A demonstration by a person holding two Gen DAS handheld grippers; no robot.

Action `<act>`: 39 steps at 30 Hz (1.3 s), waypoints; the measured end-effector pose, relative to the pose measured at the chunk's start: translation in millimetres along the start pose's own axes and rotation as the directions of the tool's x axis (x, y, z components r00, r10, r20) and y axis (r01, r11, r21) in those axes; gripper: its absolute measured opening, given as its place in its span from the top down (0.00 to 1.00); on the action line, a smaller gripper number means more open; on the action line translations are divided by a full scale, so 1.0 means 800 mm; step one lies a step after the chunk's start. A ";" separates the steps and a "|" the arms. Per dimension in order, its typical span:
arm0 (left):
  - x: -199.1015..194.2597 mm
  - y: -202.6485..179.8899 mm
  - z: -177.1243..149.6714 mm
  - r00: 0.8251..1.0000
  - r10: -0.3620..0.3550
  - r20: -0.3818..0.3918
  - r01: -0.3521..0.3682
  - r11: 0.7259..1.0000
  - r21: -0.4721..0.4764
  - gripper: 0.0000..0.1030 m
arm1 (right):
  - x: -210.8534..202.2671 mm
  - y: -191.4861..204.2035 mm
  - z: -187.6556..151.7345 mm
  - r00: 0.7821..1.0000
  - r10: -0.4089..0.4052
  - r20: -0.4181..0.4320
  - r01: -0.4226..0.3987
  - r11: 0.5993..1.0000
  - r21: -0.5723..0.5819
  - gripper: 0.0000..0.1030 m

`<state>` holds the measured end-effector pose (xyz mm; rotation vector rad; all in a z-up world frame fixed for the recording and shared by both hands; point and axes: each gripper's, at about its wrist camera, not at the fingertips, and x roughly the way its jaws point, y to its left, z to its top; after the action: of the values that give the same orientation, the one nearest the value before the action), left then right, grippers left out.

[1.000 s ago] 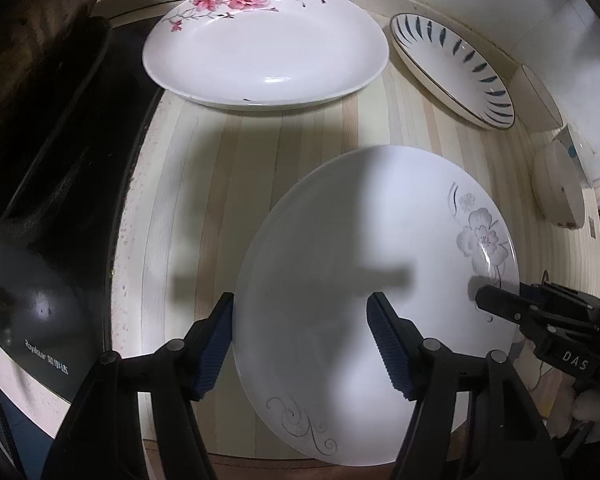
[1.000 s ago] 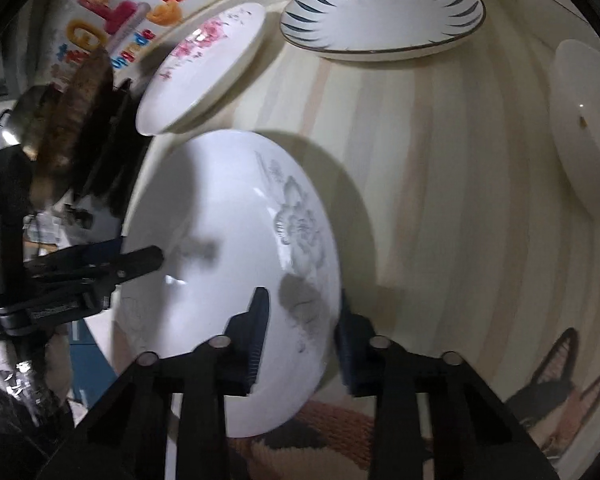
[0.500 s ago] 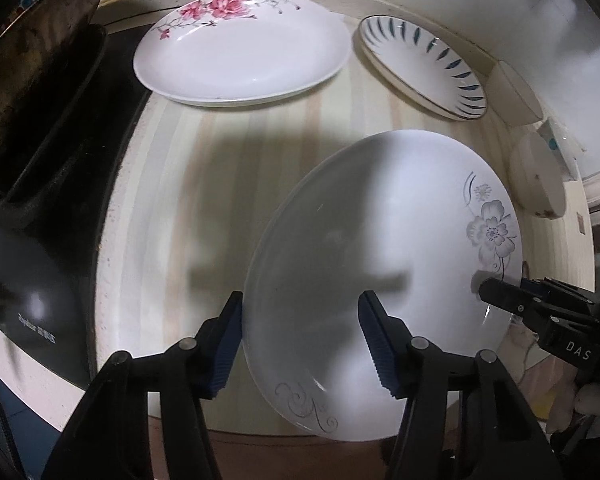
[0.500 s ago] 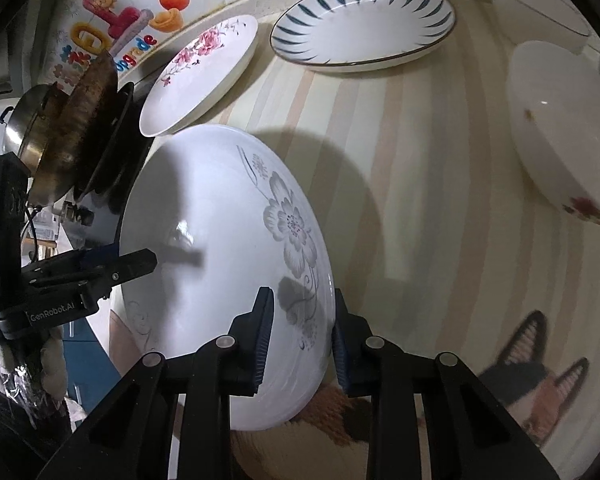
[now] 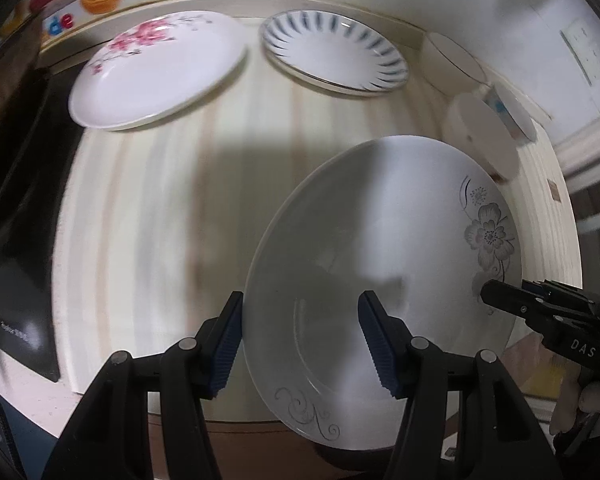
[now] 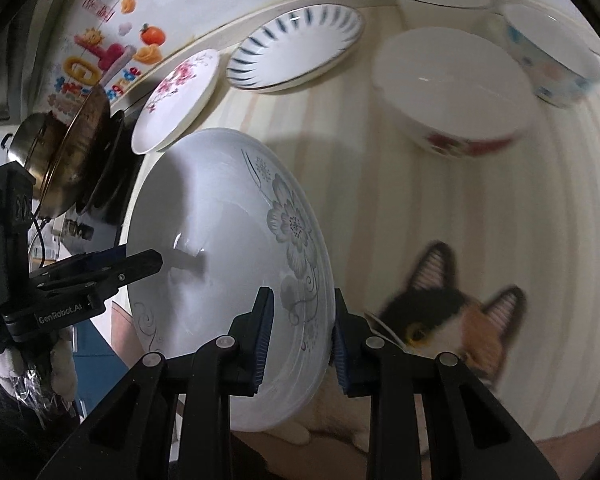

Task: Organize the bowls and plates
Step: 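Grasp the rim of the grey-flower white plate with both grippers side by side, then lift the grey-flower plate with both grippers toward the pink-flower plate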

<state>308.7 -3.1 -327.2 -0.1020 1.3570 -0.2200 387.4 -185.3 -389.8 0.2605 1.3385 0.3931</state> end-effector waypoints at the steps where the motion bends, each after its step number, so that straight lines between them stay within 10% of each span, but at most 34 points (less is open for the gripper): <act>1: 0.007 -0.007 0.007 1.000 -0.002 -0.003 0.002 1.000 0.006 0.47 | -0.004 -0.007 -0.005 1.000 -0.004 0.001 0.004 1.000 0.012 0.71; 39: 0.025 -0.074 0.021 1.000 0.013 -0.008 -0.012 0.998 0.055 0.47 | -0.016 -0.124 -0.029 0.998 -0.003 -0.060 0.014 0.981 0.192 0.71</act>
<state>322.8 -65.7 -330.7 -0.0464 1.3581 -0.2471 375.0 -281.1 -423.5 0.4066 1.4373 0.2660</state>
